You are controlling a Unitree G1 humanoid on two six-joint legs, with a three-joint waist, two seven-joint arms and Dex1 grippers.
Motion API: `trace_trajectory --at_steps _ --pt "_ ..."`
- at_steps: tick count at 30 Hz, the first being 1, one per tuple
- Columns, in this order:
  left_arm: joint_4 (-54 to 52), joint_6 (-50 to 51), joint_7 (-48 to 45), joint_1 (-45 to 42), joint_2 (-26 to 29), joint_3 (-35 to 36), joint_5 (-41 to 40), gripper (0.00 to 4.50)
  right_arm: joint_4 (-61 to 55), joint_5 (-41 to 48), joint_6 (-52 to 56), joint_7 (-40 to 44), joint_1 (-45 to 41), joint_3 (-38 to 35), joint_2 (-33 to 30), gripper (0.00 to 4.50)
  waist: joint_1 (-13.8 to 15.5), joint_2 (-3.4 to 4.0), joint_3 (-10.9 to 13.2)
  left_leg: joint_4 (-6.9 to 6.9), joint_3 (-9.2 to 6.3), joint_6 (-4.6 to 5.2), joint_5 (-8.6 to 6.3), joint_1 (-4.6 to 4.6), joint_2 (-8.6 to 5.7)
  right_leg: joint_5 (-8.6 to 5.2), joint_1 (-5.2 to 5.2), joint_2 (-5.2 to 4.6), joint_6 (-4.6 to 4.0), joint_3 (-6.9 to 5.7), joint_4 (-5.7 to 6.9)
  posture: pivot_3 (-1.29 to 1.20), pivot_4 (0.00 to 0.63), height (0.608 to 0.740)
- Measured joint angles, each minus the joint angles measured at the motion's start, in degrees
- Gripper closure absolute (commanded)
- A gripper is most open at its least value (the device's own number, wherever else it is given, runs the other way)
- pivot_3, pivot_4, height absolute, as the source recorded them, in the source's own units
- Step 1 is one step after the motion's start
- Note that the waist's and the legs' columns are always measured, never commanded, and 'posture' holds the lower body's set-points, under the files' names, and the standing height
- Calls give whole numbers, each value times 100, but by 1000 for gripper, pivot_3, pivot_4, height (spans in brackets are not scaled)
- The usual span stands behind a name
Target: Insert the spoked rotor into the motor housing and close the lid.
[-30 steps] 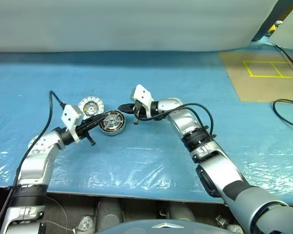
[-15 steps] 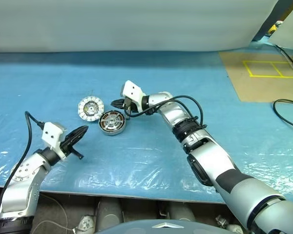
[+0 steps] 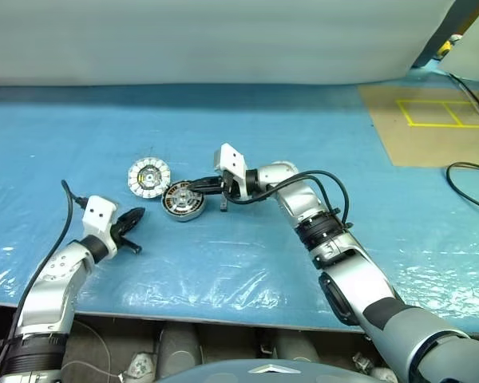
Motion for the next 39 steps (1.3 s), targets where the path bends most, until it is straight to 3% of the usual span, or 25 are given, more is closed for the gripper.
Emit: trace_trajectory --at_steps 11,18,23,34,39 --pt "1814 -540 134 -1270 -227 -243 384 4430 -1692 397 1127 -238 511 -131 -461 4500 17 -1 -1 -1 -3 -10 -5 19 -10 13 20 -5 21 3 -1 0 150 740" --pt "3033 -1168 148 -1980 -574 -94 340 4430 -2078 572 1471 -425 627 -168 -666 4500 36 -1 -1 -2 -5 -11 -6 60 -10 10 64 -6 17 5 -6 0 150 740" --pt "3748 -1536 -344 -2405 -944 214 -92 4430 -2173 600 1584 -534 633 -173 -715 4500 117 -1 0 -4 -5 -12 -6 75 -14 0 82 -9 1 7 -15 0 150 740" --pt "3764 -1436 -1945 -3076 -1162 578 -1171 4430 -2173 612 1588 -641 779 -169 -756 4500 155 -11 6 -25 -5 -15 -7 60 -13 12 72 -7 22 1 -29 0 150 740" --pt "3620 -1185 -2598 -3102 -779 167 -982 4430 -2172 607 1567 -708 784 -169 -779 4500 152 -11 7 -37 -4 -16 -7 65 -11 12 69 -5 23 -1 -32 0 150 740"
